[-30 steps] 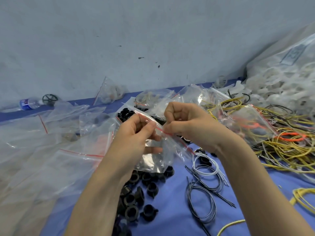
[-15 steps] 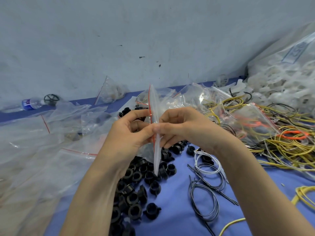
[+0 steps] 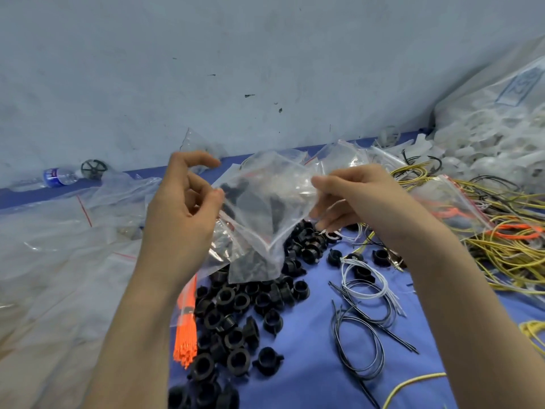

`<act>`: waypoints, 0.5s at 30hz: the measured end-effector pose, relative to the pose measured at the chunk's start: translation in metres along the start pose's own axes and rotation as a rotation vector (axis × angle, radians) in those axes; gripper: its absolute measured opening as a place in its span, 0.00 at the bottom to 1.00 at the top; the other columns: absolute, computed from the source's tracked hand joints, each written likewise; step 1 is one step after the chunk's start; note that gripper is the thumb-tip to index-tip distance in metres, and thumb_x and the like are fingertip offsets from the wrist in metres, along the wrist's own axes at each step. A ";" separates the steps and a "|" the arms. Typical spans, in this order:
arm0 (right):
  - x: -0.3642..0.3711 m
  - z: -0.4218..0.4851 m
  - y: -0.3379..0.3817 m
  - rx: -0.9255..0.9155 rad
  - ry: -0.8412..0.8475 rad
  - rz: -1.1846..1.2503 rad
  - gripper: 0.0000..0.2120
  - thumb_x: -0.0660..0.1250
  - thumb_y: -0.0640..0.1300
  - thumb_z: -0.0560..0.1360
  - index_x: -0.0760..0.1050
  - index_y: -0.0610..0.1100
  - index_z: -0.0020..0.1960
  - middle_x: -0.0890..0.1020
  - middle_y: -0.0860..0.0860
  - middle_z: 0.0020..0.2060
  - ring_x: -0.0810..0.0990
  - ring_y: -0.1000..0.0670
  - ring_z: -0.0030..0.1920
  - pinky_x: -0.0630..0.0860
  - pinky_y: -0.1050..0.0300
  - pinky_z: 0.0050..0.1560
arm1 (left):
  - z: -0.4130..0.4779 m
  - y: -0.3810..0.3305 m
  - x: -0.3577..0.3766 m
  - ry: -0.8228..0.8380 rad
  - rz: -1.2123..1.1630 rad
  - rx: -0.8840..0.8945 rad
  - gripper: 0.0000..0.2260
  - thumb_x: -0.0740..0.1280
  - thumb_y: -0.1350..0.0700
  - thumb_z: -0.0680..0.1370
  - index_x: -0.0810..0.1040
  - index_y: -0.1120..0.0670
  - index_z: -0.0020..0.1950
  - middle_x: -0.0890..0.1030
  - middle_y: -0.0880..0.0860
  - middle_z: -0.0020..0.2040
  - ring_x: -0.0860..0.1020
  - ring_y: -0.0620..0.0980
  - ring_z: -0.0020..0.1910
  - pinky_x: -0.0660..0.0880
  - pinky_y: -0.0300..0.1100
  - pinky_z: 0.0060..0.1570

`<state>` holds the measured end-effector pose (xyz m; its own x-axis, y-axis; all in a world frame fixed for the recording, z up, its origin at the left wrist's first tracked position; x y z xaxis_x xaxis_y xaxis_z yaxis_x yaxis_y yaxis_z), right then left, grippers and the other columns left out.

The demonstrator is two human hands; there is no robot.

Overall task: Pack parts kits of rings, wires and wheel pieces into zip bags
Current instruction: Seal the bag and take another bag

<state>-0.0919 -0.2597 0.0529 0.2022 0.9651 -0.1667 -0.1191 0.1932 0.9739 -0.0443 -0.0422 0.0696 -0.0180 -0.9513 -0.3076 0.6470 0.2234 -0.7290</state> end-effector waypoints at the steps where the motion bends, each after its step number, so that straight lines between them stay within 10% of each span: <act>1: 0.003 -0.001 -0.001 0.021 0.080 0.068 0.15 0.67 0.52 0.75 0.77 0.41 0.39 0.85 0.41 0.37 0.83 0.44 0.33 0.79 0.56 0.34 | 0.000 -0.002 0.002 0.023 0.011 0.032 0.16 0.65 0.62 0.78 0.72 0.38 0.49 0.71 0.44 0.34 0.74 0.59 0.35 0.73 0.42 0.36; 4: 0.010 0.007 -0.014 0.098 0.141 0.167 0.14 0.63 0.50 0.78 0.75 0.40 0.41 0.84 0.39 0.40 0.82 0.44 0.33 0.80 0.55 0.33 | -0.002 -0.005 0.011 0.087 0.018 0.075 0.12 0.64 0.60 0.76 0.74 0.41 0.45 0.69 0.48 0.34 0.72 0.64 0.33 0.70 0.50 0.33; 9: 0.044 0.012 -0.065 0.321 0.420 -0.703 0.04 0.65 0.39 0.75 0.75 0.39 0.48 0.83 0.39 0.46 0.84 0.42 0.40 0.81 0.48 0.42 | -0.004 -0.003 0.020 0.133 0.115 0.134 0.14 0.67 0.66 0.77 0.79 0.46 0.41 0.74 0.50 0.41 0.75 0.50 0.34 0.72 0.41 0.37; 15: 0.069 0.008 -0.083 0.320 0.547 -1.002 0.14 0.74 0.38 0.70 0.76 0.35 0.53 0.79 0.42 0.38 0.76 0.45 0.32 0.74 0.55 0.33 | -0.008 0.006 0.032 0.197 0.183 0.057 0.10 0.68 0.67 0.76 0.82 0.51 0.43 0.80 0.45 0.42 0.76 0.41 0.32 0.68 0.26 0.36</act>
<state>-0.0604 -0.2109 -0.0385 -0.3850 0.3709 -0.8451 0.1196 0.9280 0.3528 -0.0471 -0.0694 0.0500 -0.0419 -0.8354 -0.5481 0.6949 0.3698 -0.6167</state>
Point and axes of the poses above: each hand's wrist, its own z-axis towards the middle knuckle, its own x-axis out of the palm, y = z × x, the point moved 4 cm from there along z, towards the middle knuckle
